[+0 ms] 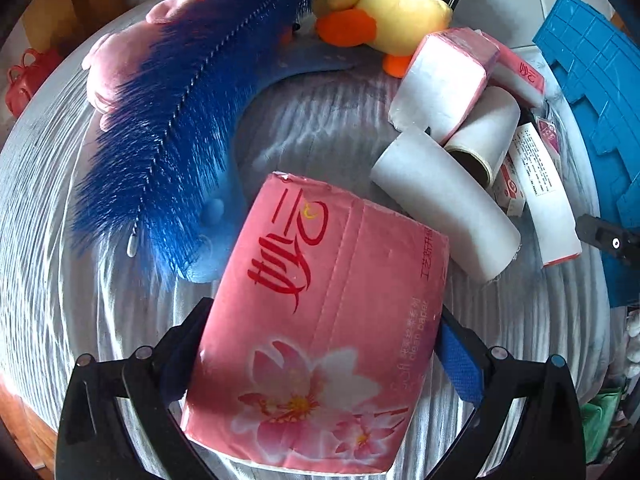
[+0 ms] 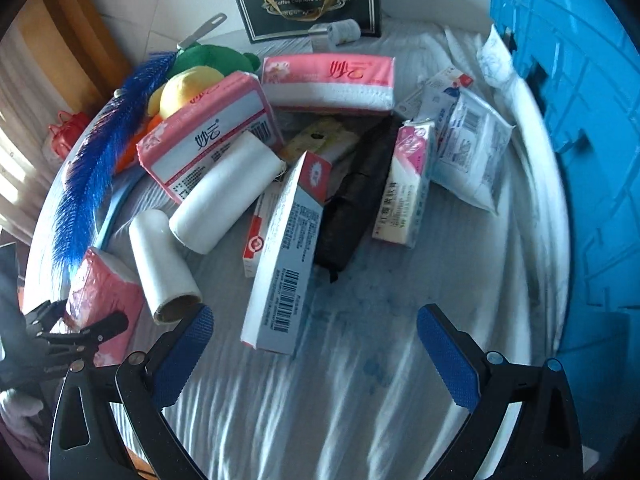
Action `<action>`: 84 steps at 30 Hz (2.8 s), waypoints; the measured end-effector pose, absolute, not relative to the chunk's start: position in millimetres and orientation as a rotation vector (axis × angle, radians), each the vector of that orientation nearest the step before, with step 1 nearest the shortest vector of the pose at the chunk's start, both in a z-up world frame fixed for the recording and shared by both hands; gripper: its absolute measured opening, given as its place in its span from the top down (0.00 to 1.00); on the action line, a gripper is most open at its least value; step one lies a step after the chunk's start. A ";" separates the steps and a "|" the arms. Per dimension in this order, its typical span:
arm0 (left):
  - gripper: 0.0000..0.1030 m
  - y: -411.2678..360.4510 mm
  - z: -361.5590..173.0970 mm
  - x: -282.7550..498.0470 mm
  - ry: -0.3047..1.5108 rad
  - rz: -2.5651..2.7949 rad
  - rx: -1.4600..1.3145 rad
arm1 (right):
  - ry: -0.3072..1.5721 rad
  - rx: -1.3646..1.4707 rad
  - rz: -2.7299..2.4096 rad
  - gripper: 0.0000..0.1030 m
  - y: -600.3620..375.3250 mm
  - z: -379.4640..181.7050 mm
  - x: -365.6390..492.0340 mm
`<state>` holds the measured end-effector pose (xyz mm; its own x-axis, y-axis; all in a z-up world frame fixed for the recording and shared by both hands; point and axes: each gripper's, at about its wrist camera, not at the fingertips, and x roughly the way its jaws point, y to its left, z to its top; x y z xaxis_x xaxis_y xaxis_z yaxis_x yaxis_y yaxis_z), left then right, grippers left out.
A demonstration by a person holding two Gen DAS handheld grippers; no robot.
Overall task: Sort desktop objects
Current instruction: 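Grasp the pink tissue pack with the left tool while the right grasps a white medicine box, then carry the tissue pack and medicine box into the blue crate and release both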
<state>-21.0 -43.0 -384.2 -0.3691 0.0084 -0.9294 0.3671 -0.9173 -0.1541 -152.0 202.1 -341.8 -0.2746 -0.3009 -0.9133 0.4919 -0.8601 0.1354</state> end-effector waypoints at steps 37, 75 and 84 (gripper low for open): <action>0.06 27.0 -223.4 -28.4 0.270 -2.675 1.125 | 0.237 1.022 -2.315 0.78 217.7 -195.7 -117.2; 0.06 416.0 -54.8 -157.1 -0.076 -3.272 0.961 | 0.089 0.868 -3.087 0.78 578.3 -90.8 -140.9; 0.04 448.1 -70.1 -168.1 -0.142 -3.202 1.060 | 0.089 0.950 -3.051 0.78 600.4 -109.9 -153.6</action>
